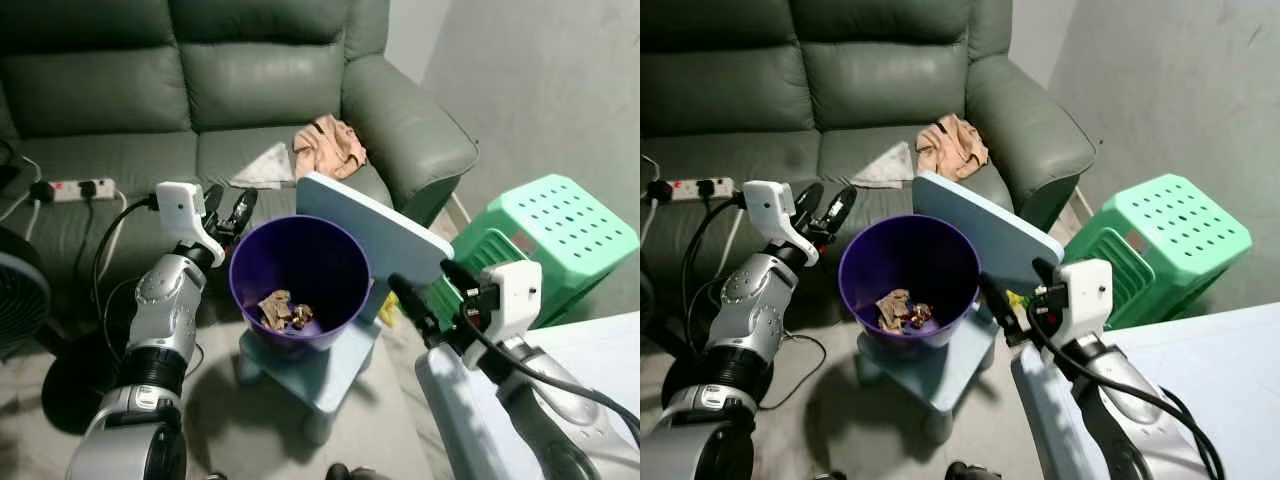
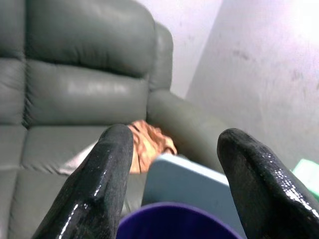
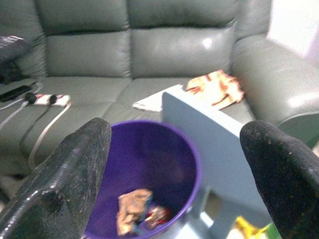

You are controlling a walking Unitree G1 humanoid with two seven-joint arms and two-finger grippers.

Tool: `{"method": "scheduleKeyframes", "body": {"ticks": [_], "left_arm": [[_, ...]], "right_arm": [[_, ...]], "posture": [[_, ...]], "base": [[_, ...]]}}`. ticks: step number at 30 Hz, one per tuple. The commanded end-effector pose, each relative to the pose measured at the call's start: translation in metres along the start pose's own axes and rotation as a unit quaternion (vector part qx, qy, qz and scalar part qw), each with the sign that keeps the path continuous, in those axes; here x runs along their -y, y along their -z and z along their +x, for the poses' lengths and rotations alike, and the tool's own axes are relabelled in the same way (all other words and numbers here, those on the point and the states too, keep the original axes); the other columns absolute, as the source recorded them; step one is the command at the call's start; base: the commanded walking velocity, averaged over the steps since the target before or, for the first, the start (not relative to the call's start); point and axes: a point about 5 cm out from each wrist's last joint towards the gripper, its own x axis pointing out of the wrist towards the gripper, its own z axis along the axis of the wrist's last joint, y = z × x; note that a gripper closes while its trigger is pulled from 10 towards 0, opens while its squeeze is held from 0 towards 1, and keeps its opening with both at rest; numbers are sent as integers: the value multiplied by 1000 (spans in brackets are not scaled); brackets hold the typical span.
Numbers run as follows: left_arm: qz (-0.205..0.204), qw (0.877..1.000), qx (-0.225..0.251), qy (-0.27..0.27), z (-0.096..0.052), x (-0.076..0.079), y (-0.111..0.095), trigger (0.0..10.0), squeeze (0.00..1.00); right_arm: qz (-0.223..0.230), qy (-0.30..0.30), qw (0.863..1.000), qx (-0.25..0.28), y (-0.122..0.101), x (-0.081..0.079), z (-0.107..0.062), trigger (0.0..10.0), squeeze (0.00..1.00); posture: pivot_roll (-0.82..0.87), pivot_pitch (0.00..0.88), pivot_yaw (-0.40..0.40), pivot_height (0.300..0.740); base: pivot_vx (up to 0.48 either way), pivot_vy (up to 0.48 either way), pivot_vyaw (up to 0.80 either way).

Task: Picking trash to rubbish bin

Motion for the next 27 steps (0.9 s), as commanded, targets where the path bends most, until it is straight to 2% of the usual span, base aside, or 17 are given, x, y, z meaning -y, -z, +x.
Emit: {"method": "scheduleKeyframes", "body": {"ticks": [1,6,8,12,15,16,20,27], "left_arm": [[4,1000,5,-7,-1,3,-4,10000,0],[8,999,13,-35,-6,14,-11,10000,0],[6,999,14,-34,-7,15,-11,10000,0],[11,998,13,-54,-7,23,-10,10000,0],[18,998,11,-63,-8,23,-8,10000,0],[13,998,6,-69,-13,23,-1,10000,0],[13,997,-2,-83,-19,19,4,10000,0],[28,995,3,-95,-14,14,-1,10000,0]], "right_arm": [[-21,41,999,6,2,12,1,10000,0],[-41,104,994,18,10,29,13,10000,0],[-37,106,993,19,10,30,14,10000,0],[-41,135,990,30,16,37,29,10000,0],[-46,137,989,30,18,37,32,10000,0],[-60,138,988,28,23,37,35,10000,0],[-57,141,988,25,27,39,39,10000,0],[-71,154,985,18,32,42,46,10000,0]], "posture": [[-46,3,-70,740],[-14,0,-73,740],[-14,0,-73,740],[8,0,-76,740],[11,0,-78,740],[12,0,-76,740],[6,0,-75,740],[4,0,-75,740]], "base": [[0,0,0],[0,0,0],[0,0,0],[0,0,0],[0,0,0],[0,0,0],[0,0,0],[0,0,0]]}}
